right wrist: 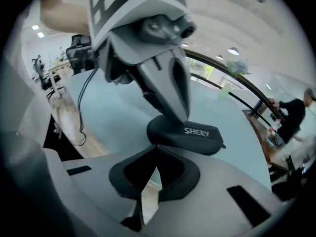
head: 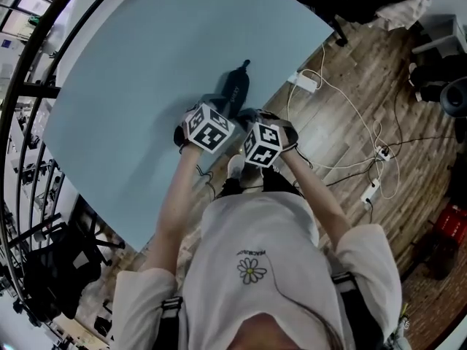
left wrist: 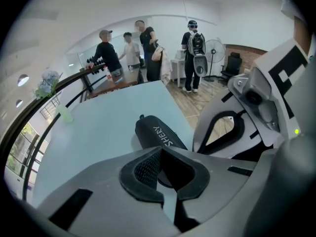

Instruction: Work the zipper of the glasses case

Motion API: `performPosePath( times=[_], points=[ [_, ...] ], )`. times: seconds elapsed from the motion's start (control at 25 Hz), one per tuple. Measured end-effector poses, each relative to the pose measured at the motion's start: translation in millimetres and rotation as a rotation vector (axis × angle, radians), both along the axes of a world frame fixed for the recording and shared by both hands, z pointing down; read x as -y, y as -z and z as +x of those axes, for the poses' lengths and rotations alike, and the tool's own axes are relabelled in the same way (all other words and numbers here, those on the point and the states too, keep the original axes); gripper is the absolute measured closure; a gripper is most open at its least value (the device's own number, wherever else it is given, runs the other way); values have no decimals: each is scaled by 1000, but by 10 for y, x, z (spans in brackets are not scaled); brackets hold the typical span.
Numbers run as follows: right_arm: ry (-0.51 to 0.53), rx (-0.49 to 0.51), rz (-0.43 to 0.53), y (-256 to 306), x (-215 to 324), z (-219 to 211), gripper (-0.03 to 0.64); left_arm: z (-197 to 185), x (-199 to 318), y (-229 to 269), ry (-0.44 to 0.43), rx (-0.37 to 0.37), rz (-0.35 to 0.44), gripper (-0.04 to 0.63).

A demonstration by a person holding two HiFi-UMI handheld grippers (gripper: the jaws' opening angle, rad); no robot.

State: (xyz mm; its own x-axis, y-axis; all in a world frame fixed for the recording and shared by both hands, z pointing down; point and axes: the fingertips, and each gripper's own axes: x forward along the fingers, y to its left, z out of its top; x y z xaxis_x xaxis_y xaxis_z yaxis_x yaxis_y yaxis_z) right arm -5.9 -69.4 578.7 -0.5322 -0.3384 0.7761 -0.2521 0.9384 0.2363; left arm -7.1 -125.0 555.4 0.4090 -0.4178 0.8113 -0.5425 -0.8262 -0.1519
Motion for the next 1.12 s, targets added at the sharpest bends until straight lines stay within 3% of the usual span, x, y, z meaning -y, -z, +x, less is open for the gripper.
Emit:
performPosePath(
  times=[0.12,0.2,0.24,0.48,0.68,1.12],
  points=[
    [-175,20,20,-40,321,250,607,2,7,4,2,-2,8,583],
    [-227,-2,-9,-126,493,416,484,-4,8,-1,6,-3,9,583],
    [-237,0,-25,-151,557,457,477,-7,9,-3,10,-5,8,583],
    [-177,-8,-70,-194,574,343,500,-9,11,-1,20,-7,9,583],
    [-305,62,-141,-202,617,326,541,-6,21,-9,37,-9,15,583],
    [-417,115,-171,-217,622,324,589,-17,32,-5,58,-26,12,583]
  ],
)
